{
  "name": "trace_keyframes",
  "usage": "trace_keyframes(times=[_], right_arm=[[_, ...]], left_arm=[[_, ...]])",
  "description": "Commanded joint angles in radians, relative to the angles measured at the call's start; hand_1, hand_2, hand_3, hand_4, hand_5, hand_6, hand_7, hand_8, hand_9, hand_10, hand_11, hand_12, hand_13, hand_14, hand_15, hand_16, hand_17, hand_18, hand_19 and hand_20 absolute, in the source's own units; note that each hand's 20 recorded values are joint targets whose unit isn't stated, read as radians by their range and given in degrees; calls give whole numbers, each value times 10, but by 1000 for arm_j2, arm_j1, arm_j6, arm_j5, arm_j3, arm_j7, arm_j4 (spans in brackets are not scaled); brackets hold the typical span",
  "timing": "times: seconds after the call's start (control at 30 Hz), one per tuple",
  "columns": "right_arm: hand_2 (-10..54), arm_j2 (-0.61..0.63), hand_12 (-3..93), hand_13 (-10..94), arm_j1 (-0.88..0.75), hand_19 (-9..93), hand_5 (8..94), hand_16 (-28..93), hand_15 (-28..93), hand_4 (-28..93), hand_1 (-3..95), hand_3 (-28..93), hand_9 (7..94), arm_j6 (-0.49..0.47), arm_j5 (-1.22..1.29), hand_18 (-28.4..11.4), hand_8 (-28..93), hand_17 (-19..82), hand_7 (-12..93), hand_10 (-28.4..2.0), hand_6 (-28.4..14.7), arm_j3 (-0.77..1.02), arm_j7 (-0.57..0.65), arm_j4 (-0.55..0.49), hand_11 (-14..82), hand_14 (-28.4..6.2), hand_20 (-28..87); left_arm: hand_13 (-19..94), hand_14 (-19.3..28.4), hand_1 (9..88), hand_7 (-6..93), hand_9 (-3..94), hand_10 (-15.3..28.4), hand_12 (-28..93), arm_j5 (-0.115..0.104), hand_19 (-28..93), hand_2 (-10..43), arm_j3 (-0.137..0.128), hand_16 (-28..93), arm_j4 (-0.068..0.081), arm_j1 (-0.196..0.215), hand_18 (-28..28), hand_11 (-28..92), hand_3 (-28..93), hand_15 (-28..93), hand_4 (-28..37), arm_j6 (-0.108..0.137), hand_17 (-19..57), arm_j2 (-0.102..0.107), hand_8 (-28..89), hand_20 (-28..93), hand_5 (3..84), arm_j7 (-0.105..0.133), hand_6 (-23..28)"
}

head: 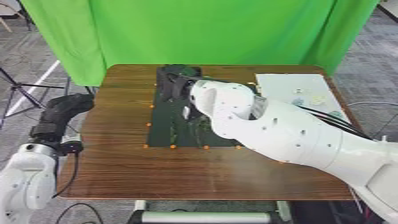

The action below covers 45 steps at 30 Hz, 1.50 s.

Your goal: Arrange flowers

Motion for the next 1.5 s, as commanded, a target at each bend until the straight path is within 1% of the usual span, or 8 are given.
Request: trace_keyframes(times=[0.03, 0.23, 0.47, 0.67, 0.83, 0.9, 1.23, 1.5], right_arm=[[-95, -55, 345, 911, -47, 919, 759, 383, 524, -182, 606, 559, 913, -17, -34, -185, 120, 492, 255, -78, -6, -30, -12, 3, 160, -12, 539], [-95, -70, 341, 911, -74, 920, 759, 384, 525, -181, 604, 561, 913, -26, -56, -187, 117, 492, 256, -77, -5, -45, -16, 9, 162, -12, 540], [-95, -95, 310, 913, -90, 921, 762, 383, 532, -187, 605, 558, 913, -13, -72, -187, 103, 493, 251, -90, -4, -57, -1, 48, 146, -13, 540], [-95, -109, 288, 915, -92, 925, 758, 381, 538, -190, 604, 558, 910, 22, -86, -187, 86, 496, 255, -91, 5, -77, 19, 65, 122, -15, 538], [-88, -112, 268, 917, -94, 928, 754, 377, 539, -188, 605, 550, 905, 55, -132, -187, 74, 499, 255, -90, 13, -98, 38, 84, 102, -14, 533], [-87, -113, 257, 918, -95, 929, 752, 375, 539, -187, 604, 549, 897, 59, -133, -186, 65, 499, 252, -88, 16, -103, 47, 88, 85, -13, 531], [-71, -122, 245, 920, -120, 931, 746, 372, 535, -187, 597, 544, 886, 79, -156, -186, 50, 502, 249, -85, 22, -103, 66, 112, 71, -11, 527], [-50, -123, 220, 917, -128, 931, 729, 370, 528, -187, 592, 532, 857, 40, -159, -185, 40, 499, 241, -87, 23, -99, 70, 107, 64, -12, 524]], left_arm=[[383, 181, 317, 183, 495, 149, 119, 22, 150, 157, 24, -40, 1, -26, 116, 259, 631, 237, -251, -33, 57, -8, -82, 138, 508, 3, 58], [382, 181, 315, 182, 490, 149, 119, 26, 149, 155, 34, -39, 0, -35, 116, 257, 630, 236, -249, -46, 57, -11, -81, 137, 505, 3, 58], [380, 180, 315, 181, 488, 148, 120, 29, 149, 147, 44, -38, 2, -45, 116, 258, 629, 234, -246, -55, 56, -16, -80, 138, 503, 9, 58], [378, 180, 314, 180, 485, 147, 120, 29, 149, 138, 46, -38, -1, -42, 116, 257, 630, 233, -242, -54, 55, -19, -80, 138, 501, 10, 59], [377, 180, 313, 179, 484, 147, 119, 32, 149, 133, 58, -38, 7, -55, 116, 258, 629, 232, -240, -64, 55, -22, -79, 137, 500, 8, 59], [377, 180, 312, 180, 483, 147, 119, 30, 149, 130, 55, -37, 4, -50, 116, 258, 629, 232, -239, -63, 55, -22, -79, 137, 500, 7, 59], [376, 180, 311, 180, 483, 148, 120, 33, 148, 122, 63, -35, 8, -56, 116, 257, 631, 230, -238, -79, 55, -25, -79, 138, 499, -1, 59], [376, 180, 310, 178, 483, 148, 120, 36, 147, 114, 61, -35, 8, -53, 117, 256, 629, 230, -235, -85, 54, -27, -78, 137, 499, -3, 60]])
